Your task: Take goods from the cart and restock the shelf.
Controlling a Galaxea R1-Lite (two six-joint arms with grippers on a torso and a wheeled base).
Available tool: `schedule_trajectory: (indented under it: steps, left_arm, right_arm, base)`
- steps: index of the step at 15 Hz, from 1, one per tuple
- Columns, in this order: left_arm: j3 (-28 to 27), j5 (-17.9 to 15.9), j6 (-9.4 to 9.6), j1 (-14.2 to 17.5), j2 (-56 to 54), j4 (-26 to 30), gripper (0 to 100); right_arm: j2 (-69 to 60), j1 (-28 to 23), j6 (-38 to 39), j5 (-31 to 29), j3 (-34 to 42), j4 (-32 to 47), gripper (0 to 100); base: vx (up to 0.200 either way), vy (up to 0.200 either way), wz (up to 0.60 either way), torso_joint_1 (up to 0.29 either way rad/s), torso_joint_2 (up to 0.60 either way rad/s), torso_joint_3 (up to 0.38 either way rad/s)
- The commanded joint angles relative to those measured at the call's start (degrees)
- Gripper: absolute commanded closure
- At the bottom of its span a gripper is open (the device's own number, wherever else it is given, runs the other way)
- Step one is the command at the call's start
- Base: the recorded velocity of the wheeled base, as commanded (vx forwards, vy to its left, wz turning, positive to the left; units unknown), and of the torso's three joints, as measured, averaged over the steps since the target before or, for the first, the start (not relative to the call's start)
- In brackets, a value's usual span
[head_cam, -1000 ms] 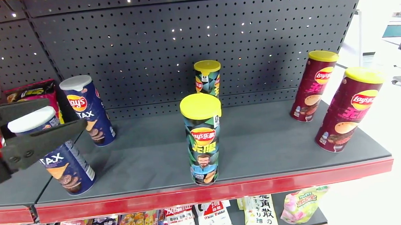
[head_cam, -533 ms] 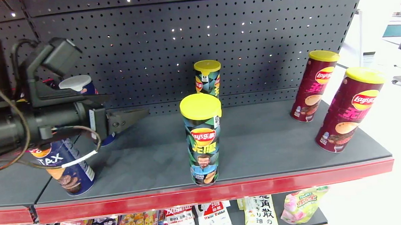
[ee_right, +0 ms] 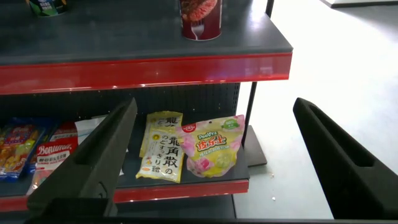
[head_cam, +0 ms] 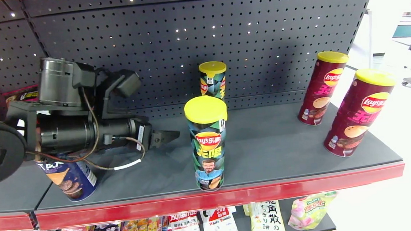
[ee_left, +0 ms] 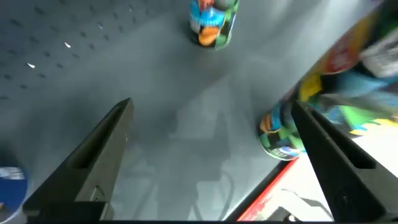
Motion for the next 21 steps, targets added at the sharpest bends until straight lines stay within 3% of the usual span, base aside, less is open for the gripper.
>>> schedule_trajectory:
  steps: [1,5,8,10,14,21]
  left_arm:
    - [0.0,0.2,0.02,-0.7,2.5,0.6,0]
    - [0.3,1.9,0.11,-2.2,4.1,4.4,0]
    - [1.1,4.2,2.13,-2.2,5.4,7.2,0]
    - [1.1,5.2,2.31,-2.2,6.5,7.3,0]
    - [1.0,5.8,5.56,-3.2,9.8,7.2,0]
    - [0.5,5.9,5.56,-4.0,11.7,7.2,0]
  right_arm:
    - [0.0,0.0,0.0,0.0,0.0,0.0,0]
    - [0.0,0.0,0.0,0.0,0.0,0.0,0]
    - [0.0,0.0,0.0,0.0,0.0,0.0,0]
    - [0.0,0.0,0.0,0.0,0.0,0.0,0]
    - [0.0,0.0,0.0,0.0,0.0,0.0,0]
    - [0.0,0.0,0.0,0.0,0.0,0.0,0]
  base:
    - [0.0,0.0,0.0,0.0,0.0,0.0]
    - [0.0,0.0,0.0,0.0,0.0,0.0]
    - [0.0,0.0,0.0,0.0,0.0,0.0]
    - [0.0,0.0,0.0,0.0,0.0,0.0]
    - [0.0,0.0,0.0,0.0,0.0,0.0]
    - [0.0,0.0,0.0,0.0,0.0,0.0]
